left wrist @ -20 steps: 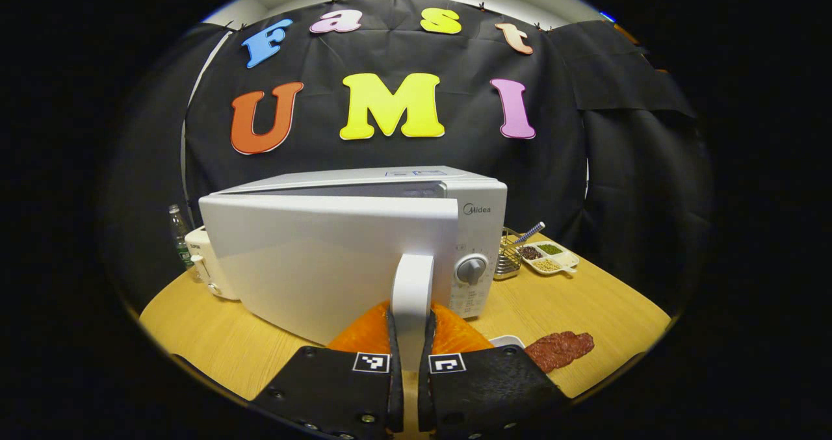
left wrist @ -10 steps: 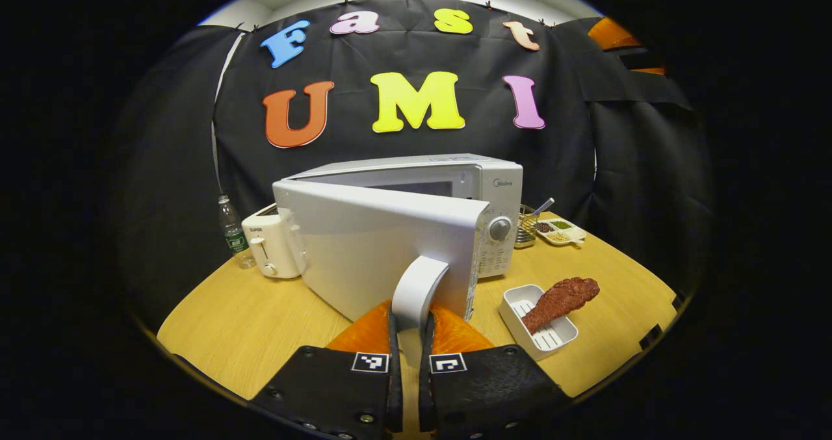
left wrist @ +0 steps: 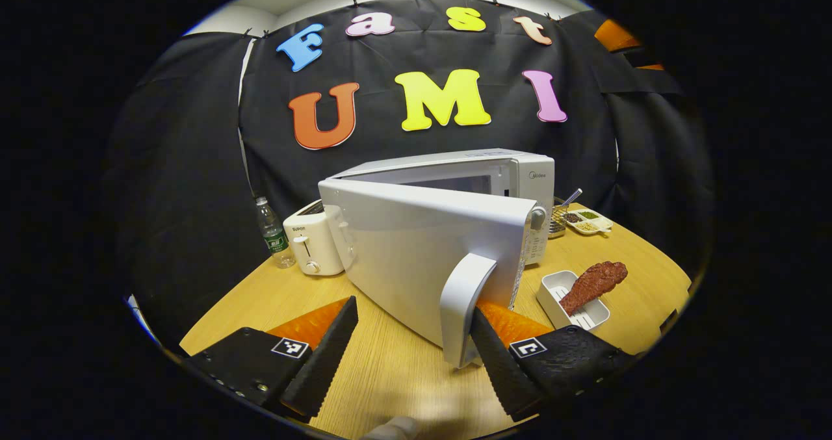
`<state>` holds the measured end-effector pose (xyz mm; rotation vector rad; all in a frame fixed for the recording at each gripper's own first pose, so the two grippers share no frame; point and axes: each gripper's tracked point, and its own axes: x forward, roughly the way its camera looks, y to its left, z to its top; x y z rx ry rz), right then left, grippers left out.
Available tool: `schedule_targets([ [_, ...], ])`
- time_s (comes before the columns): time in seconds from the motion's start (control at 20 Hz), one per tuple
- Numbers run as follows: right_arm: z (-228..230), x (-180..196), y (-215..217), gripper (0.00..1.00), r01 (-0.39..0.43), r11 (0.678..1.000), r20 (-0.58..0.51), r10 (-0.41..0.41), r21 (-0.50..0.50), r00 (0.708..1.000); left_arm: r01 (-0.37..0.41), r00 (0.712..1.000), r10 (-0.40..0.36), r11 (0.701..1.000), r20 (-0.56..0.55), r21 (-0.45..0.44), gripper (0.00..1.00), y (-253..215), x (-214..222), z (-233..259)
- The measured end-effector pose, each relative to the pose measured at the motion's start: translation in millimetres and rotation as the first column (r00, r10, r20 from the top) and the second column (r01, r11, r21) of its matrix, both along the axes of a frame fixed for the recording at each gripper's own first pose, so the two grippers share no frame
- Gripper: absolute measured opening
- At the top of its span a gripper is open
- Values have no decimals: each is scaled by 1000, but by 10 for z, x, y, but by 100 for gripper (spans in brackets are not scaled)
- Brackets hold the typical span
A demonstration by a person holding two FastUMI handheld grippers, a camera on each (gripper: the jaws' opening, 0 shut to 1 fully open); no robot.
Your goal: Open the microwave oven with the left hand, put the food in, and close the microwave oven.
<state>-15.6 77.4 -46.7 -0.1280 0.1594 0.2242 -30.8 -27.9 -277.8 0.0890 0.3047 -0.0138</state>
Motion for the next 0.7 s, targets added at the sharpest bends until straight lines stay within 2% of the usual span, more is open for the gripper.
schedule_targets([
  [0.1,-27,-6,25,96,-4,1000,-4,4,-5,1000,2,1000,-2,1000,3,16,96,53,-35,10],
  [0.15,-36,-16,48,100,-10,1000,-7,10,0,1000,1,1000,-1,1000,5,16,96,93,-59,16],
  [0.2,-49,-6,69,96,-13,1000,-8,13,3,1000,1,1000,-2,1000,9,17,96,136,-99,48],
  [0.25,-70,-2,93,96,-17,1000,-12,17,3,1000,0,1000,0,1000,15,22,96,185,-123,88],
  [0.3,-99,11,117,100,-21,1000,-17,21,5,1000,0,1000,0,1000,25,31,96,239,-154,129],
  [0.55,-290,34,314,100,-48,999,-51,49,23,998,-33,999,33,998,-7,51,96,662,-378,101],
  [0.6,-335,29,360,96,-55,998,-58,56,26,997,-40,999,41,998,-14,55,96,758,-418,94],
  [0.7,-446,51,425,96,-62,998,-75,64,24,995,-49,999,50,998,-20,47,96,917,-486,71],
])
